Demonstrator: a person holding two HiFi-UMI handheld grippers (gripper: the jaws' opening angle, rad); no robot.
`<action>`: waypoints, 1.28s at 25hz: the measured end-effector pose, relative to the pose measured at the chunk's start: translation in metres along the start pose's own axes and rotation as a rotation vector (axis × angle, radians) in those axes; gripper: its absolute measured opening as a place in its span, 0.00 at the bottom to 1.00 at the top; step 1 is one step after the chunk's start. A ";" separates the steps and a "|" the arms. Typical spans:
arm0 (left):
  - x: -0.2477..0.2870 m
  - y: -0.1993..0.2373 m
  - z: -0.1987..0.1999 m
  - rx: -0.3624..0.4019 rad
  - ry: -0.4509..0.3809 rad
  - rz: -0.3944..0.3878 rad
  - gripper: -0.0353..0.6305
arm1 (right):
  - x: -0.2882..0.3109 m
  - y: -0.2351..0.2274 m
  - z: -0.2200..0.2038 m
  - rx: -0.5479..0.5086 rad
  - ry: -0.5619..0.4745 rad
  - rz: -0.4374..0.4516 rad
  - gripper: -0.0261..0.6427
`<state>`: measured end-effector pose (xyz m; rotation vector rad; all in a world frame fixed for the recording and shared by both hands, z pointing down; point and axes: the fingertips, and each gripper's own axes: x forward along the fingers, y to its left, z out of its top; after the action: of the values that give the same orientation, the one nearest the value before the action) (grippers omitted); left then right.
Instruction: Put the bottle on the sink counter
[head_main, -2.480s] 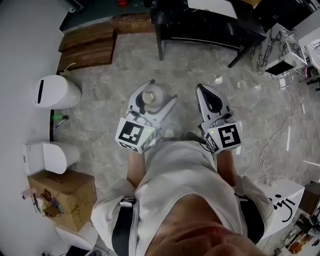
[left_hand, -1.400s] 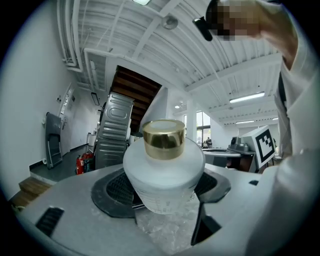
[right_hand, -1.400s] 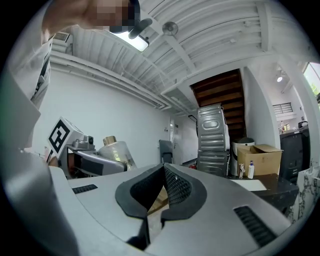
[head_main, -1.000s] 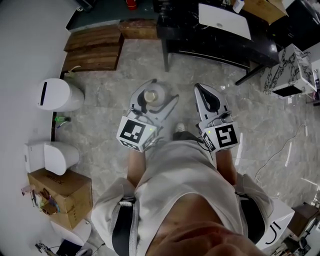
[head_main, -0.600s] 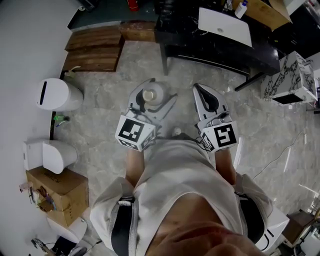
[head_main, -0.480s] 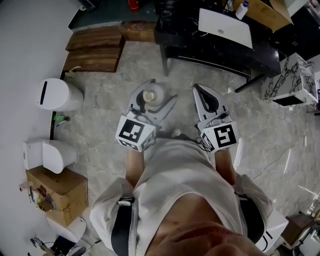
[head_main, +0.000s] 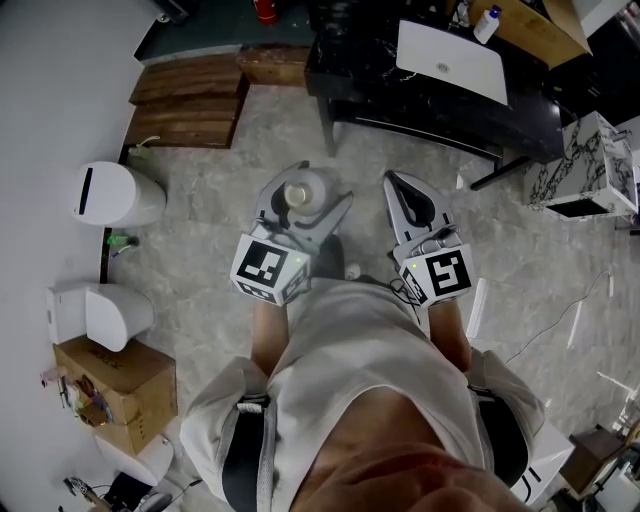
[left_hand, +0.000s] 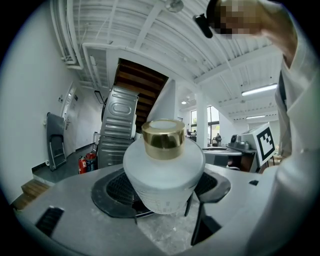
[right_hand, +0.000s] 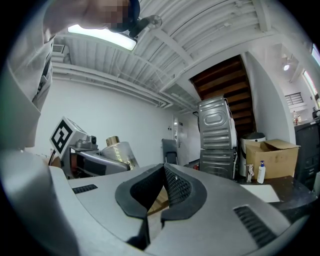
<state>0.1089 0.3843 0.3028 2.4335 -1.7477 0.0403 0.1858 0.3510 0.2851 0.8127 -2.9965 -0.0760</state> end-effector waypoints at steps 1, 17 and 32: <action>0.004 0.003 0.000 0.000 0.000 -0.001 0.55 | 0.004 -0.003 -0.001 0.000 0.002 -0.002 0.04; 0.073 0.074 0.011 0.003 -0.001 -0.048 0.55 | 0.088 -0.053 -0.008 0.001 0.016 -0.038 0.04; 0.120 0.152 0.027 0.011 -0.017 -0.118 0.55 | 0.173 -0.077 -0.007 -0.010 0.030 -0.091 0.04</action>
<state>0.0021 0.2200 0.3048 2.5476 -1.6112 0.0162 0.0763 0.1967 0.2912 0.9404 -2.9278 -0.0809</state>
